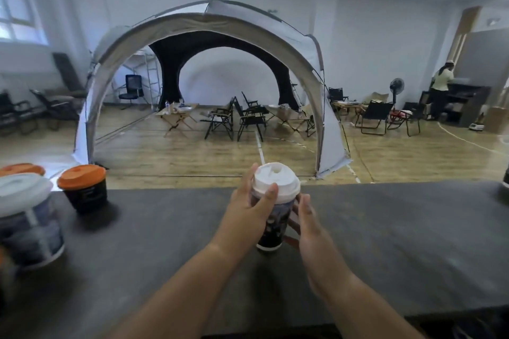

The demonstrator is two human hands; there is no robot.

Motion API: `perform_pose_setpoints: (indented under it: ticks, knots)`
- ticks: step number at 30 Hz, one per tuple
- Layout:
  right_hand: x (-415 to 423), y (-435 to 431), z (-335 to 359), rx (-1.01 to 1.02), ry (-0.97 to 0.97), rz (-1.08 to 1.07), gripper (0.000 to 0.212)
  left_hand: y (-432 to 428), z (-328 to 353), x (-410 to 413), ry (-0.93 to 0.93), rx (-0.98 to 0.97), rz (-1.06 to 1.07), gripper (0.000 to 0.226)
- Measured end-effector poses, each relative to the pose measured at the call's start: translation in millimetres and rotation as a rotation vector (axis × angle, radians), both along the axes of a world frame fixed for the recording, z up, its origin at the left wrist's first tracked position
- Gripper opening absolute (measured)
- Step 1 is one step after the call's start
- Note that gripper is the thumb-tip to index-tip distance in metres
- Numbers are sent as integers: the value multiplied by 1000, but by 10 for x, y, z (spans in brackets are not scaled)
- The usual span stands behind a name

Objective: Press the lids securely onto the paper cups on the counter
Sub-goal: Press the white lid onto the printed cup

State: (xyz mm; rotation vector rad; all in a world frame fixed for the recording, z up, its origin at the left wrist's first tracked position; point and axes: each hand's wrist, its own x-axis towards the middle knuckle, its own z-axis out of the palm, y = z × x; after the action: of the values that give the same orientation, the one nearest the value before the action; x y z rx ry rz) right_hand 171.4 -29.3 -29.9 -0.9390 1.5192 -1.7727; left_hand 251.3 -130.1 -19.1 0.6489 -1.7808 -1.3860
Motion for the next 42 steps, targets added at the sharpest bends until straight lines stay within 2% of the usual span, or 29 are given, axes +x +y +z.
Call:
perform_pose_setpoints:
  ticks: [5, 8, 10, 13, 17, 20, 25, 28, 32, 38, 42]
  knots:
    - [113, -104, 20, 29, -18, -2, 33, -93, -87, 277, -6, -3, 13, 44]
    - [-52, -262, 183, 66, -50, -42, 43, -109, -109, 283, -20, -5, 9, 50]
    - [-232, -439, 313, 112, -98, -40, 41, -105, -107, 264, 12, 4, 14, 50]
    - [-398, -652, 498, 220, -178, 63, 39, -115, -119, 246, 18, 22, 5, 60]
    - [-457, -740, 547, 305, -169, 210, 32, -136, -129, 247, -4, 12, -4, 77]
    - [-464, -690, 466, 258, -172, 191, 34, -126, -108, 238, -2, -2, -13, 68]
    - [-395, -531, 237, 95, -163, 40, 32, -137, -155, 217, 0, 24, 3, 75]
    - [-264, -431, 203, 16, -127, -36, 30, -143, -161, 208, 18, 27, 11, 70]
    - [-128, -309, 177, 0, -32, -33, 31, -143, -166, 204, 35, 42, 3, 57]
    - [-13, -267, 93, -45, 34, -21, 28, -141, -171, 186, 52, 41, 2, 65]
    - [45, -288, 46, -29, 46, -4, 43, -111, -143, 200, 41, 25, -7, 74]
